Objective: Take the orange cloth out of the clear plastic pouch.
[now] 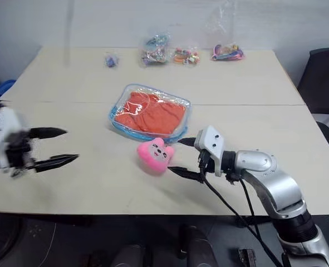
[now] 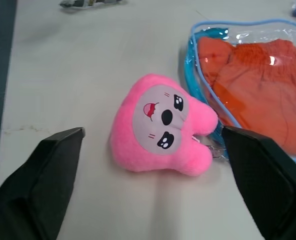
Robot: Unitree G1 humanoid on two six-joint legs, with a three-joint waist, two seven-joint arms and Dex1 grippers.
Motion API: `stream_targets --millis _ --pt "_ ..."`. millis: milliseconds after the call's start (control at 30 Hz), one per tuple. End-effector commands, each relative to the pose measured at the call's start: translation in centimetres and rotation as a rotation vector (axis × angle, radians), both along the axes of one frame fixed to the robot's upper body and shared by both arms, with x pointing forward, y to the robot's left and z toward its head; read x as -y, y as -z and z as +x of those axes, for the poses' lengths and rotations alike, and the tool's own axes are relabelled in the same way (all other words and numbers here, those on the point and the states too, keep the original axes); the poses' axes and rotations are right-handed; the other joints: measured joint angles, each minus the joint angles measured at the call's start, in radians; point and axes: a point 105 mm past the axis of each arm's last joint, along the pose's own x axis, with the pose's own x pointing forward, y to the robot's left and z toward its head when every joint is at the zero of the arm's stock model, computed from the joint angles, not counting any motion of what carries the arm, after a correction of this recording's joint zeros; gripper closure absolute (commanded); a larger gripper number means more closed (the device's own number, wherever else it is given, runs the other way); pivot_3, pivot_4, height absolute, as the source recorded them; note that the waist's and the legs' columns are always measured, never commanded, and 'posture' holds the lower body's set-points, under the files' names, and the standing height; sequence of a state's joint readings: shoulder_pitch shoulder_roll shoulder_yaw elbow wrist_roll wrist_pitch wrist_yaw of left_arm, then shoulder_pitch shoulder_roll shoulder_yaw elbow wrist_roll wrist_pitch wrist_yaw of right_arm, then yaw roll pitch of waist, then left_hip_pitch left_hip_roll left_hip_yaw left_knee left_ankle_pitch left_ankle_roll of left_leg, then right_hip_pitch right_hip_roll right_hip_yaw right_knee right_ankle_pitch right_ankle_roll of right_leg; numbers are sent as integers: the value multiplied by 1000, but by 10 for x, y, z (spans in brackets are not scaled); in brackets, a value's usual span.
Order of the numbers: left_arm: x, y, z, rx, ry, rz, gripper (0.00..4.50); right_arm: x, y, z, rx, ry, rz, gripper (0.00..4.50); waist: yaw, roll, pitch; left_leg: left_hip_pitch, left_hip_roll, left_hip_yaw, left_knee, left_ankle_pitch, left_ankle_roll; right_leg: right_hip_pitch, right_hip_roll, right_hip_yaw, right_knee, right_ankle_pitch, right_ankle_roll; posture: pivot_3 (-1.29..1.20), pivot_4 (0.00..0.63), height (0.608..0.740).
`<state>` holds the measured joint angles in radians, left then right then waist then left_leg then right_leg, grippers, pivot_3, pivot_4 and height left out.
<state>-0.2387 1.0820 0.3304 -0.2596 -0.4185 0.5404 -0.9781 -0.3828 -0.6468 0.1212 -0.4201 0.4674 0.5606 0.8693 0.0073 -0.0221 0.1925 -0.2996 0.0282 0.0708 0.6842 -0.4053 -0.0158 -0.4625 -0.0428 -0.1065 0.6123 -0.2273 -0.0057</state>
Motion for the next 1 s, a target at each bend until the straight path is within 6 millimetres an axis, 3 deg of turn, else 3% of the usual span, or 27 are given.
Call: stream_targets --millis 33,167,333,733,833,1000 --pt "4 11 35 98 78 257 305 -6 -8 -6 32 -52 4 0 0 0 0 0 0 0 0 0 0 0 0 0 1 0 0 0 150 740" --pt "17 9 84 216 166 439 305 -3 -12 -10 61 -59 -5 0 2 -1 0 -2 1 3 0 1 -2 -2 1 -1 2 0 0 0 150 740" --pt "19 20 115 250 235 623 305 6 -19 -8 91 20 24 0 -10 -1 -1 -3 1 9 0 -1 3 -4 1 -1 1 1 2 0 150 740" --pt "36 27 146 299 196 598 305 17 -18 -19 101 143 27 0 -3 -3 -1 -2 1 18 1 -1 5 -7 0 0 1 3 5 0 150 740" --pt "37 28 149 303 183 595 884 16 -21 -18 104 147 27 0 -7 -3 -1 -1 0 19 1 -1 5 -7 0 1 2 3 5 0 150 740" --pt "38 30 149 305 190 605 2458 16 -26 -15 112 153 27 0 -8 -3 -1 0 0 20 1 -1 5 -7 0 2 4 3 5 0 150 740"
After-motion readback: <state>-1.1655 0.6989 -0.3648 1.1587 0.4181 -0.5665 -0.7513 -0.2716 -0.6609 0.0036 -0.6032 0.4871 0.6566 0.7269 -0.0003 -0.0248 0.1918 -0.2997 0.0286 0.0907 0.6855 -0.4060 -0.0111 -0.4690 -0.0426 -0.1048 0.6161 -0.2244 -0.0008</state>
